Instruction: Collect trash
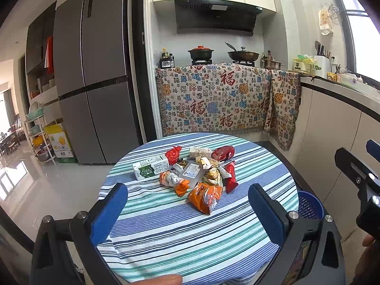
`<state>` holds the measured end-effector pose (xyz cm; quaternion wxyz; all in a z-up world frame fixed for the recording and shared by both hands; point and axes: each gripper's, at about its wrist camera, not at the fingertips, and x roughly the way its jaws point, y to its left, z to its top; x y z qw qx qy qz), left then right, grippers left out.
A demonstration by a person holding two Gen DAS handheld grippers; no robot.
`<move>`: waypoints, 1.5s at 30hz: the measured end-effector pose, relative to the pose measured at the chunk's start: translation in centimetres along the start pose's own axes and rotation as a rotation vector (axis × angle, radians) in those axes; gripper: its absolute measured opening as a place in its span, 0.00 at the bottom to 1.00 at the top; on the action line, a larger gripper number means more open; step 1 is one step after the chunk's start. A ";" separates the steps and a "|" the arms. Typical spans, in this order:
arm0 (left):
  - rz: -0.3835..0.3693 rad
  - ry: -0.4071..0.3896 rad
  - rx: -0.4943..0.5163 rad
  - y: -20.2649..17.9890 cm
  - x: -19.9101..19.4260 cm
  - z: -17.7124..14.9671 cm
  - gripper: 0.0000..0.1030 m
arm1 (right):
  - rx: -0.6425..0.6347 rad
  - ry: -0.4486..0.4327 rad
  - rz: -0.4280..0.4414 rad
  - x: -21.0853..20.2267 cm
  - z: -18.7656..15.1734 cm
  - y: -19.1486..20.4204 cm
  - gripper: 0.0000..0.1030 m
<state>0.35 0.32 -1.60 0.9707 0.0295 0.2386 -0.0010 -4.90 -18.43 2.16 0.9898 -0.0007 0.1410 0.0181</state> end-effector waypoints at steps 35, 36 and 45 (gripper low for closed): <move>-0.004 0.027 0.005 -0.4 0.0 0.2 1.00 | 0.005 0.010 -0.003 0.4 -0.3 -0.5 1.00; -0.004 0.028 0.006 -0.4 0.0 0.1 1.00 | 0.006 0.011 -0.003 0.4 -0.3 -0.5 1.00; -0.004 0.033 0.009 -0.4 0.0 0.2 1.00 | 0.006 0.012 -0.003 0.4 -0.5 -0.6 1.00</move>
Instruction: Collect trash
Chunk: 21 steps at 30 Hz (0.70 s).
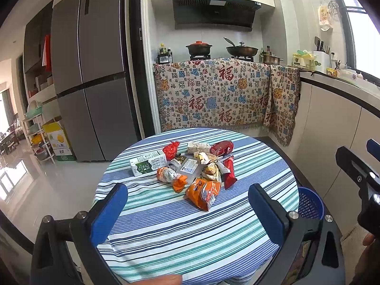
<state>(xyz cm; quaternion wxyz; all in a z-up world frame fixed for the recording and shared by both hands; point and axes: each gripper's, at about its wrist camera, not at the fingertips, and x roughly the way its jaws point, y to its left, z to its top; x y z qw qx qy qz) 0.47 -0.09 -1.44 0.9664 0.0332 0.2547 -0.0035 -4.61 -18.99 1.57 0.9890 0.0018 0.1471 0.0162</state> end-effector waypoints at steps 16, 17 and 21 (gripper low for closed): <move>0.013 0.040 -0.009 1.0 1.7 -0.6 1.00 | 0.000 0.020 -0.008 1.0 -1.0 -0.3 1.00; 0.014 0.049 -0.012 1.2 2.1 -0.6 1.00 | 0.001 0.025 -0.009 1.2 -1.1 -0.4 1.00; 0.008 0.091 -0.025 1.8 3.9 -1.3 1.00 | 0.007 0.058 -0.013 2.6 -1.9 -0.7 1.00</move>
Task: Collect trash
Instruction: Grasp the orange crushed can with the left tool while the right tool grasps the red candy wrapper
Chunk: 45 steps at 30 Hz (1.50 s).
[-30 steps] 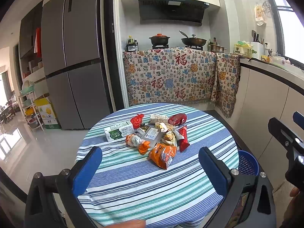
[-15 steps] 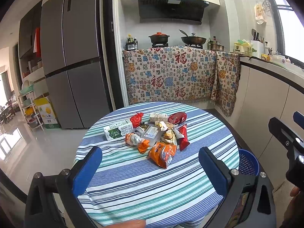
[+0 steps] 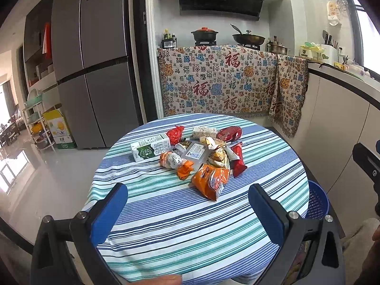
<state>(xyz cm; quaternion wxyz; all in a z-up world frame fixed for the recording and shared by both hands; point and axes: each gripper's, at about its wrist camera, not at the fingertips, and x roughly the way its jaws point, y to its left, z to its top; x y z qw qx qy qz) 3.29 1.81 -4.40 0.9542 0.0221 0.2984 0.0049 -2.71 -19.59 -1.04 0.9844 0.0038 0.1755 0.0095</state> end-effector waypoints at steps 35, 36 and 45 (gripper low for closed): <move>-0.329 0.327 0.112 -1.0 23.6 -1.5 1.00 | -0.080 0.503 0.120 21.2 -10.5 0.5 1.00; -0.334 0.325 0.116 -1.0 23.9 -1.3 1.00 | -0.085 0.510 0.120 21.4 -10.7 0.6 1.00; -0.380 0.345 0.149 -1.5 25.5 -0.9 0.85 | -0.113 0.548 0.141 22.9 -11.4 1.5 1.00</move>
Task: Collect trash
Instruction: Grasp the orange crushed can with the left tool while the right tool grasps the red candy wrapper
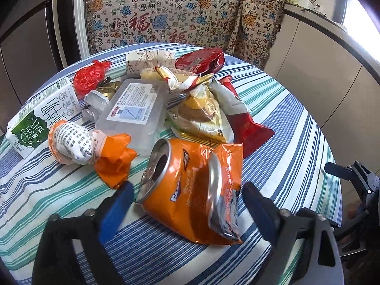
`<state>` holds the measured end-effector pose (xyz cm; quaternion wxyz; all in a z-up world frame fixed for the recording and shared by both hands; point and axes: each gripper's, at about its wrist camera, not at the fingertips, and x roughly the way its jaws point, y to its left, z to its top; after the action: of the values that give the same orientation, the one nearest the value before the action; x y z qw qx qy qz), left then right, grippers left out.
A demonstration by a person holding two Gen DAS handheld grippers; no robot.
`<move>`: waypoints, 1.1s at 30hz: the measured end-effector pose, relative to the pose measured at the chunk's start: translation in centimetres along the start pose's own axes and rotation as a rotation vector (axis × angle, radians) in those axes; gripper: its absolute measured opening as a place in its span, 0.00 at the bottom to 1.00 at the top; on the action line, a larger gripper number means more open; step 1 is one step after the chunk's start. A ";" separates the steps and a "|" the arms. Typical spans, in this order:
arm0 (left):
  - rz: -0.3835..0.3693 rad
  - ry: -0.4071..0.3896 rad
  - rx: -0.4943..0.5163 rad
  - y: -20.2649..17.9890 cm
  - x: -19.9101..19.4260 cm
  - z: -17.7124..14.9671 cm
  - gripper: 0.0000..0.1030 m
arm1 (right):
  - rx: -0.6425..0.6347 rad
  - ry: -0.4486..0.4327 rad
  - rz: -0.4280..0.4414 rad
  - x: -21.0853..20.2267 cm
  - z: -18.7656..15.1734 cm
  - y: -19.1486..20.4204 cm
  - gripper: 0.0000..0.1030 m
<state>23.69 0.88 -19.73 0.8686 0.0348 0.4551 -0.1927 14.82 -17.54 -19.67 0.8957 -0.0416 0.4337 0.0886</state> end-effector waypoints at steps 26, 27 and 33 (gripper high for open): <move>0.250 0.004 -0.145 2.5 -0.9 -2.4 1.00 | -0.011 -0.034 0.147 5.0 9.0 0.4 0.19; 0.250 0.004 -0.145 2.6 -0.9 -2.3 1.00 | -0.005 -0.038 0.132 4.7 8.7 -0.1 0.19; 0.241 0.004 -0.133 3.3 -0.6 -1.9 1.00 | 0.067 -0.044 0.054 2.5 5.4 -3.5 0.20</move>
<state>23.11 4.55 -20.76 0.8850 0.0322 0.4610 -0.0563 21.23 -19.85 -18.31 0.9033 0.0021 0.4174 0.0991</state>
